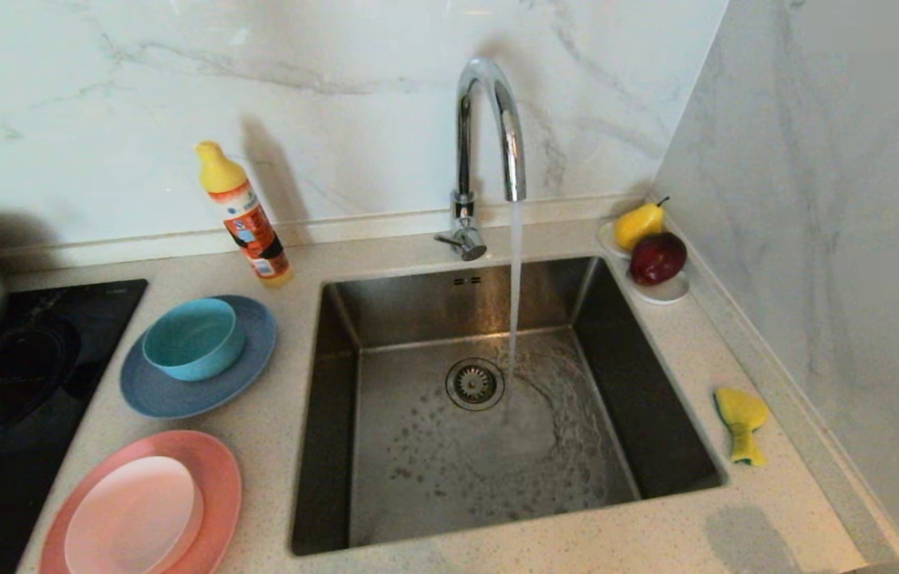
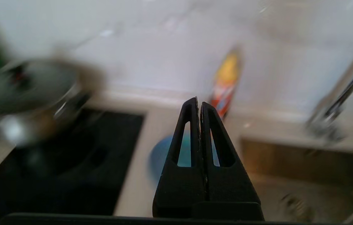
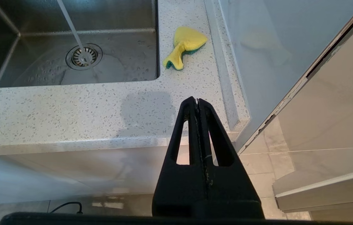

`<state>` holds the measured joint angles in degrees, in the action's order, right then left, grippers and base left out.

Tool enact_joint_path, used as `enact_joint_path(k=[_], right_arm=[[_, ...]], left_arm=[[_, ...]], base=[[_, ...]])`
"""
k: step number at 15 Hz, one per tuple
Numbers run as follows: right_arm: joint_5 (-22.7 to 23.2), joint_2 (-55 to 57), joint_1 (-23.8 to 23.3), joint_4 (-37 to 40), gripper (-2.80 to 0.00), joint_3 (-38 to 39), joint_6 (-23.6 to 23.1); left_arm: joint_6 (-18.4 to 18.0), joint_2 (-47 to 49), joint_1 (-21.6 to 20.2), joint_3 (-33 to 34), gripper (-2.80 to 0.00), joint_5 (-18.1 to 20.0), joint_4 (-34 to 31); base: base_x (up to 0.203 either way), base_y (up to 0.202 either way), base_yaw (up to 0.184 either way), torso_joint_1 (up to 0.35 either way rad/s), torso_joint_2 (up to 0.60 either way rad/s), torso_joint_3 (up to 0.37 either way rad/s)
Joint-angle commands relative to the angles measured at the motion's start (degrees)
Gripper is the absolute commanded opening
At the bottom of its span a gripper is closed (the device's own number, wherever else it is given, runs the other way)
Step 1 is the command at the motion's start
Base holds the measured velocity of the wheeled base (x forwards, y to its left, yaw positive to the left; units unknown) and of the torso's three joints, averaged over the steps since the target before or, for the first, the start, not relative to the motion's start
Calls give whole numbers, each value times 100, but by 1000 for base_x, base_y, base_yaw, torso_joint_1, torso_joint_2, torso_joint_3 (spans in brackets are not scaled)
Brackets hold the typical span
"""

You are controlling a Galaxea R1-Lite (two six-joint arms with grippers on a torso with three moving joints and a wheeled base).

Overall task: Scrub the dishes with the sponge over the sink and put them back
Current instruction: Pick up a bowl and the sponge

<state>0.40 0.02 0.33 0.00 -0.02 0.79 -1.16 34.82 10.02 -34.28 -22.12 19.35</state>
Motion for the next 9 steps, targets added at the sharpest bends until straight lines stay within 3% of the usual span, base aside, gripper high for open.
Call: enact_joint_path(k=[1, 5, 8, 9], right_arm=[[4, -2, 7, 0, -280, 2, 0], [4, -2, 2, 0, -280, 2, 0], [4, -2, 2, 0, -280, -6, 0], [4, -2, 2, 0, -280, -6, 0]], left_arm=[[-13, -1473, -460, 1238, -280, 94, -3], [-131, -2636, -864, 2866, -280, 313, -47], [-196, -3520, -950, 3389, -280, 1073, -891], [-154, -3507, -966, 3449, -280, 1661, -1168]], base=[[0, 0, 0, 0, 0, 0], [0, 0, 0, 0, 0, 0], [0, 0, 0, 0, 0, 0], [0, 0, 0, 0, 0, 0]])
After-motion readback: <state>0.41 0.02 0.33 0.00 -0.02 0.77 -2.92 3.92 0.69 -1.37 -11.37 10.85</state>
